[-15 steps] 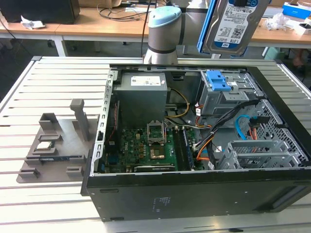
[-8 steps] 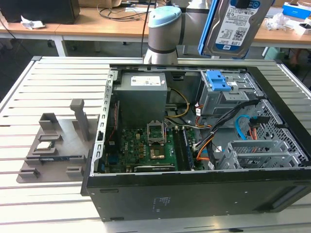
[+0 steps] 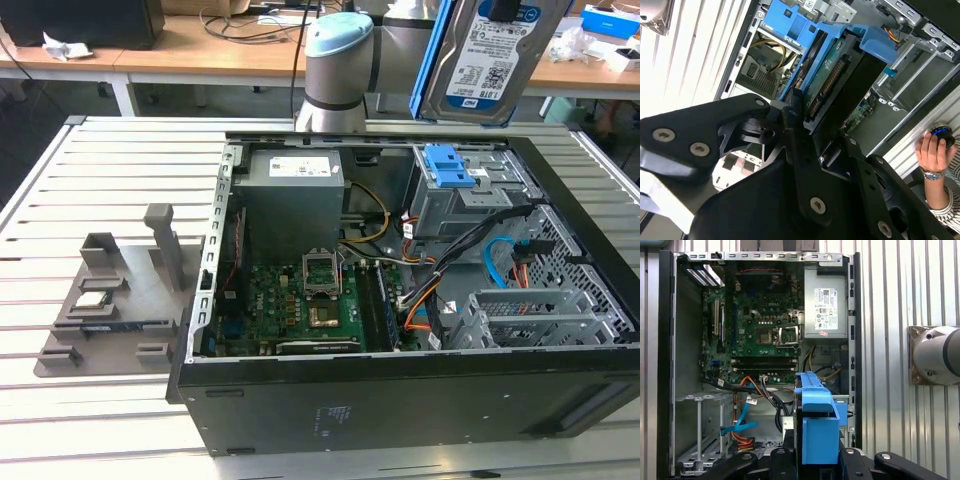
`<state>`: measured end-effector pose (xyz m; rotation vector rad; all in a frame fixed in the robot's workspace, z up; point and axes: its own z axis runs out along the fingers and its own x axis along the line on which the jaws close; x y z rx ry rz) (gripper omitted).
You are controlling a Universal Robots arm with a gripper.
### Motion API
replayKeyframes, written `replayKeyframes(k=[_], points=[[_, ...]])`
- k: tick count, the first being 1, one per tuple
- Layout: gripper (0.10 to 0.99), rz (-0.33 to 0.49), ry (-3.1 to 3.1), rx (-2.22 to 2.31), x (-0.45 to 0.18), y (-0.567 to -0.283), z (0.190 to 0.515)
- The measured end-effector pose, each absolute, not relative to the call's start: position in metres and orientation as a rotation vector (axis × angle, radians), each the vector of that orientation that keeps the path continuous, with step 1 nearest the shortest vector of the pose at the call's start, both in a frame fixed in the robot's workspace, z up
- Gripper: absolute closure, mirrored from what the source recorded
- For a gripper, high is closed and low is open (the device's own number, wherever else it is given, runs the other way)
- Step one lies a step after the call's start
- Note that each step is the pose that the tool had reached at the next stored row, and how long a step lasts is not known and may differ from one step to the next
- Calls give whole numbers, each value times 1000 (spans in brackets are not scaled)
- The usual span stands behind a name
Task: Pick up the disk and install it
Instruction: 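Pick up the disk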
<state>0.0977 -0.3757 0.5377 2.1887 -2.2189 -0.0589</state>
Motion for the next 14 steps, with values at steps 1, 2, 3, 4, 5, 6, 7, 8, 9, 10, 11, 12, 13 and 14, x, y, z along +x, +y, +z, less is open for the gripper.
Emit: replayKeyframes(k=[1, 2, 3, 4, 5, 6, 7, 8, 9, 10, 11, 12, 13, 14], points=[[722, -59, -2219, 2189, 98, -377, 538], [722, -59, -2219, 2189, 98, -378, 538], [722, -59, -2219, 2189, 98, -379, 538], [722, -59, -2219, 2189, 98, -380, 538], [722, -59, -2219, 2189, 98, -381, 538], [722, -59, -2219, 2189, 98, -382, 537], [722, -59, -2219, 2189, 98, -382, 537], [722, -59, -2219, 2189, 98, -384, 537], [722, -59, -2219, 2189, 98, -384, 537], [722, -59, -2219, 2189, 98, -386, 537], [722, -59, -2219, 2189, 98, -387, 537], [722, -59, -2219, 2189, 98, -389, 537], [722, -59, -2219, 2189, 98, -390, 537], [722, -59, -2219, 2189, 98, -392, 537]])
